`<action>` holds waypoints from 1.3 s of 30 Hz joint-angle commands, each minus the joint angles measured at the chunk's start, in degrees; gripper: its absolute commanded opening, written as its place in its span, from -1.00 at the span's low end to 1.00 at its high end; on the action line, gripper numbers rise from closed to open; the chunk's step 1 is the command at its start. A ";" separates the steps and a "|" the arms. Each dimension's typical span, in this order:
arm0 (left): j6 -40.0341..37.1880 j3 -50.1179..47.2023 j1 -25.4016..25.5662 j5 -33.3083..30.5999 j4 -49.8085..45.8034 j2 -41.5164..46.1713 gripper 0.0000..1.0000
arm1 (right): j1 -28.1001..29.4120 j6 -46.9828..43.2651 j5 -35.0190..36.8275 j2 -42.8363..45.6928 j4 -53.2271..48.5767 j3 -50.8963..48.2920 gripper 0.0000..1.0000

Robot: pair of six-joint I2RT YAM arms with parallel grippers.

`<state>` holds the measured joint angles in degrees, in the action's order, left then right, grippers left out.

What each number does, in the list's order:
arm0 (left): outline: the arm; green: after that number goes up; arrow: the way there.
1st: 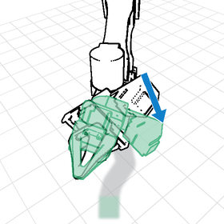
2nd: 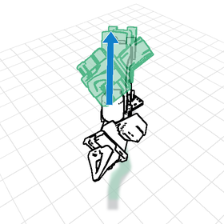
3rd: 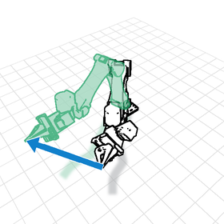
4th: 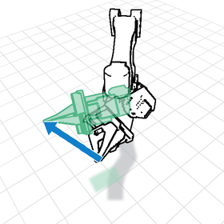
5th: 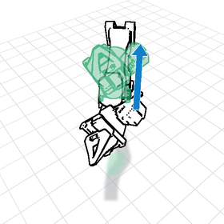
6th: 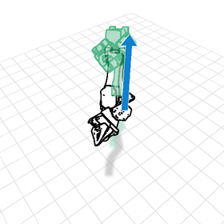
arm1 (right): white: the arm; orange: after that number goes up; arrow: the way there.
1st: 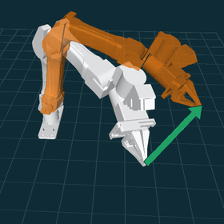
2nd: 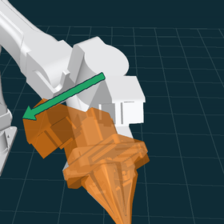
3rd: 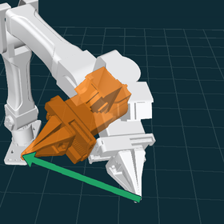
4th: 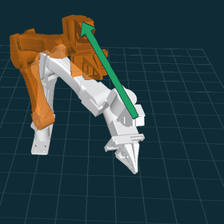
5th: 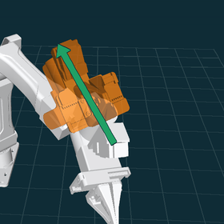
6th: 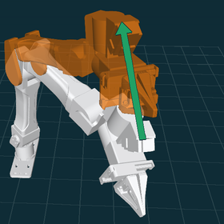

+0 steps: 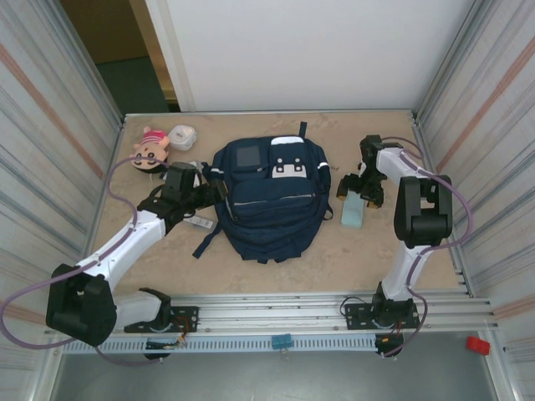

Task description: Pack books, pencil case, and school supplies into a backpack

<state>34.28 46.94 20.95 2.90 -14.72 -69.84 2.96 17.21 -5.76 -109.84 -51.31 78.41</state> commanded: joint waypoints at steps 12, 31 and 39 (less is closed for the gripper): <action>-1.69 2.15 -0.07 -0.84 0.05 0.14 0.38 | 0.29 -5.17 2.74 -4.22 0.46 0.35 0.17; -58.55 17.85 16.17 14.61 -6.70 -13.32 0.65 | -3.91 8.16 -22.29 34.01 14.40 -23.08 -0.02; -69.31 25.08 14.93 19.71 -14.61 -22.86 0.73 | -3.76 9.46 -23.23 39.85 14.46 -28.30 0.00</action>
<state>-27.53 68.99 36.36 20.21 -23.99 -91.50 -1.10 25.10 -26.70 -72.10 -37.91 50.65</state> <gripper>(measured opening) 0.864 0.631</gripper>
